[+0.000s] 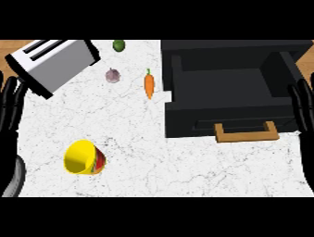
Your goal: Pick up the cup, place it into the drawer and close the drawer
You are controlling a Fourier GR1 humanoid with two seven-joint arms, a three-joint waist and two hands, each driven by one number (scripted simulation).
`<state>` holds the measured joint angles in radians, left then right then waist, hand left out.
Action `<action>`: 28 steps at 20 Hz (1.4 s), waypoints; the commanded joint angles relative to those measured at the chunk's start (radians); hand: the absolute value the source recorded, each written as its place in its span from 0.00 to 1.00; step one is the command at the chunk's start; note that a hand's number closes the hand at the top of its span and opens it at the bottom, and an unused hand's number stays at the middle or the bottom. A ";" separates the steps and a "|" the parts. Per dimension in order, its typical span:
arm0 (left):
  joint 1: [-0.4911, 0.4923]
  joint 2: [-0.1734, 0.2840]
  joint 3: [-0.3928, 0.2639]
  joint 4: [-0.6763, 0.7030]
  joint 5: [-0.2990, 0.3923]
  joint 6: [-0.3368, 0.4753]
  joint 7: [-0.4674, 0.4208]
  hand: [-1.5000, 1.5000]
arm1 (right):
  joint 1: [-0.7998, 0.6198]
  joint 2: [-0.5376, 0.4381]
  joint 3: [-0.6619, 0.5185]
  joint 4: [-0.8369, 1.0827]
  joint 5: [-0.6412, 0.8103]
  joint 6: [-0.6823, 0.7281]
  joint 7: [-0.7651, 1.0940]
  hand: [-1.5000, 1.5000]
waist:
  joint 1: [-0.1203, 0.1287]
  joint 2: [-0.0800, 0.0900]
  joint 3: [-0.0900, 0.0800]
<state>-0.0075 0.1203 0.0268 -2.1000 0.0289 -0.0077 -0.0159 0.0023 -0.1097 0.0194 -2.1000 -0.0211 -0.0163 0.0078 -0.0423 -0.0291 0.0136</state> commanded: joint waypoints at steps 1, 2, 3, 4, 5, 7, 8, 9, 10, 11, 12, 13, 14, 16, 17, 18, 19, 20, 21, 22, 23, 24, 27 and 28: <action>-0.061 0.006 -0.032 -0.028 0.025 -0.033 0.034 0.00 | 0.028 -0.018 -0.064 0.004 -0.050 0.033 -0.059 0.00 | 0.037 0.028 -0.013; 0.027 0.036 -0.025 -0.013 0.112 -0.140 -0.056 0.00 | -0.002 0.020 0.002 -0.001 0.026 -0.026 0.002 0.00 | 0.043 0.028 -0.014; 0.053 0.026 -0.060 -0.027 0.140 -0.169 -0.055 0.00 | 0.043 -0.003 0.006 -0.047 -0.004 0.018 0.003 0.00 | 0.039 0.026 -0.014; -0.030 0.094 0.011 -0.037 0.238 -0.219 0.019 0.00 | 0.022 -0.010 -0.004 -0.013 -0.016 0.029 -0.002 0.00 | 0.040 0.028 -0.014; 0.059 0.079 -0.035 -0.037 0.250 -0.271 -0.056 0.00 | 0.026 0.015 0.037 -0.007 0.018 0.012 -0.011 0.00 | 0.047 0.027 -0.015; 0.109 0.006 -0.130 0.014 0.331 -0.274 0.019 0.00 | 0.039 0.019 0.061 -0.005 -0.073 0.061 0.041 0.00 | 0.042 0.029 -0.015; 0.111 0.033 -0.105 0.048 0.380 -0.318 0.008 0.00 | 0.026 0.010 0.049 -0.004 -0.090 0.067 0.064 0.00 | 0.042 0.030 -0.015; 0.087 0.042 -0.102 0.020 0.406 -0.311 0.058 0.00 | 0.015 0.000 0.014 0.002 -0.115 0.076 0.049 0.00 | 0.042 0.029 -0.014; 0.153 0.055 -0.084 0.020 0.401 -0.348 0.005 0.00 | -0.001 -0.002 0.039 -0.011 -0.090 0.071 0.087 0.00 | 0.048 0.028 -0.014; 0.163 0.091 -0.034 -0.021 0.481 -0.363 0.055 0.00 | -0.041 -0.015 -0.012 0.020 -0.134 0.074 0.111 0.00 | 0.051 0.028 -0.014; 0.069 0.054 -0.077 0.011 0.443 -0.301 0.107 0.00 | -0.031 0.037 0.070 0.043 -0.054 0.041 0.078 0.00 | 0.044 0.029 -0.014; 0.140 0.039 -0.084 -0.004 0.440 -0.335 0.058 0.00 | -0.018 0.011 0.021 -0.008 -0.098 0.055 0.111 0.00 | 0.044 0.028 -0.014; 0.142 0.048 -0.077 -0.014 0.440 -0.340 0.080 0.00 | -0.002 0.019 0.032 0.016 -0.091 0.068 0.086 0.00 | 0.044 0.028 -0.014; 0.058 0.069 -0.022 0.006 0.512 -0.335 0.133 0.00 | -0.063 -0.010 -0.026 0.046 -0.126 0.085 0.109 0.00 | 0.043 0.029 -0.014; 0.131 0.051 -0.072 -0.043 0.465 -0.350 0.120 0.00 | -0.081 0.039 0.039 0.093 -0.050 0.047 0.065 0.00 | 0.046 0.029 -0.014; 0.083 0.036 -0.041 0.110 0.426 -0.386 0.027 0.00 | -0.011 0.028 0.012 0.078 -0.080 0.080 0.023 0.00 | 0.042 0.029 -0.014; 0.070 0.063 0.001 0.038 0.517 -0.379 0.101 0.00 | -0.050 0.035 0.031 0.031 -0.065 0.057 0.086 0.00 | 0.043 0.029 -0.014; 0.070 0.062 0.010 0.053 0.496 -0.381 0.103 0.00 | -0.047 0.048 0.048 0.056 -0.050 0.059 0.064 0.00 | 0.043 0.029 -0.014; 0.187 -0.016 -0.120 -0.027 0.376 -0.364 0.049 0.00 | -0.052 0.005 -0.025 0.062 -0.117 0.101 0.056 0.00 | 0.045 0.028 -0.014; 0.062 -0.006 -0.091 0.054 0.365 -0.334 0.075 0.00 | -0.036 -0.013 -0.041 -0.016 -0.142 0.103 0.133 0.00 | 0.040 0.028 -0.014; 0.042 0.000 -0.067 0.060 0.380 -0.329 0.093 0.00 | -0.078 0.031 0.005 0.031 -0.093 0.065 0.118 0.00 | 0.042 0.029 -0.014; 0.108 0.010 -0.048 0.019 0.430 -0.358 0.100 0.00 | -0.029 0.039 0.021 -0.012 -0.084 0.068 0.116 0.00 | 0.043 0.028 -0.014; 0.141 -0.014 -0.078 0.066 0.360 -0.386 0.040 0.00 | 0.002 0.011 -0.042 0.011 -0.143 0.120 0.072 0.00 | 0.042 0.028 -0.014; 0.068 -0.009 -0.054 0.062 0.361 -0.332 0.093 0.00 | -0.008 0.053 0.051 -0.071 -0.073 0.061 0.156 0.00 | 0.041 0.028 -0.014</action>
<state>0.0841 0.1217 -0.0369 -2.0546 0.4170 -0.3558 0.0683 -0.0287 -0.0823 0.0258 -2.1005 -0.1188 0.0641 0.1208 0.0000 -0.0006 0.0001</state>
